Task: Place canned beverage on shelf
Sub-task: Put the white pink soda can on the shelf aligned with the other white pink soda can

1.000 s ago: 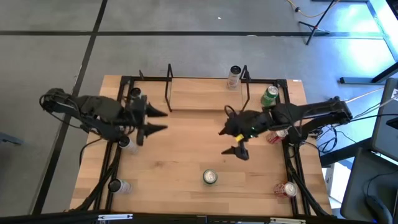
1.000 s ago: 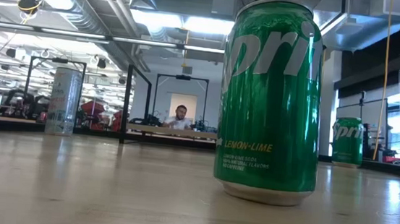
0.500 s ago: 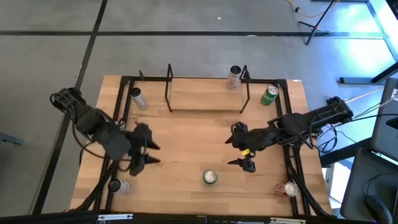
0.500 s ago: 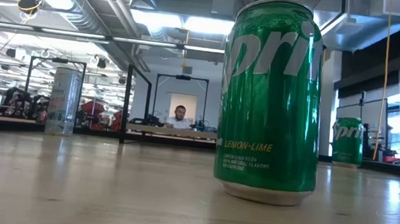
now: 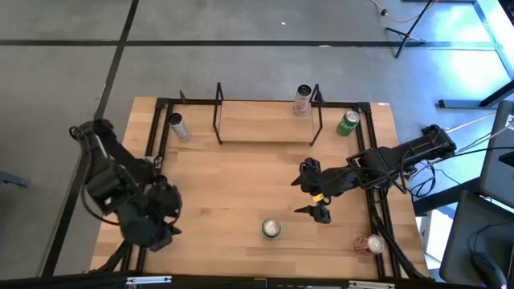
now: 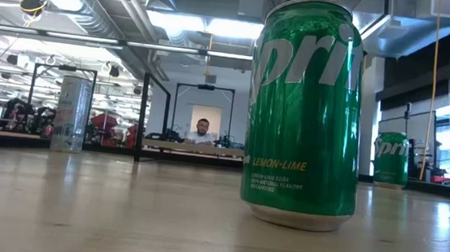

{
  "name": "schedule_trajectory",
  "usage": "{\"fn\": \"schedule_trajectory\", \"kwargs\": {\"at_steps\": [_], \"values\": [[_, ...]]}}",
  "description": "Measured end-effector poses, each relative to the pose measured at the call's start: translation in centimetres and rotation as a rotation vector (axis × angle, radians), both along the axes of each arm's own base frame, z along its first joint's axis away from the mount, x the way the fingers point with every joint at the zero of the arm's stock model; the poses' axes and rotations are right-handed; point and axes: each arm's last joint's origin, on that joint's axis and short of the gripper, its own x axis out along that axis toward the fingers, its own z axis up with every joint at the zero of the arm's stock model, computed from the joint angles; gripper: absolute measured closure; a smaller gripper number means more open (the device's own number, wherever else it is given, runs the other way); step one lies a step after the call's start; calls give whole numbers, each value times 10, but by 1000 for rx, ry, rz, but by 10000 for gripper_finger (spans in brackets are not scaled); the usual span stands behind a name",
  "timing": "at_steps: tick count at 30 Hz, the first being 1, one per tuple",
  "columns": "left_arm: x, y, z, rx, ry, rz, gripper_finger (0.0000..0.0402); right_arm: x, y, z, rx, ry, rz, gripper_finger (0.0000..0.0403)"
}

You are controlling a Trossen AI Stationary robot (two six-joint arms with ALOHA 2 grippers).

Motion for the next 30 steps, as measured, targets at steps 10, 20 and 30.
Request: {"fn": "schedule_trajectory", "kwargs": {"at_steps": [10,20,30], "values": [[-32,-25,-14,23,177,0,167,0,0,0,-5,0,5,23],[-52,-58,-38,159,292,-126,167,0,0,0,-8,0,7,23],[-62,-71,-55,252,336,-141,167,0,-1,0,-21,-8,-12,23]]}}
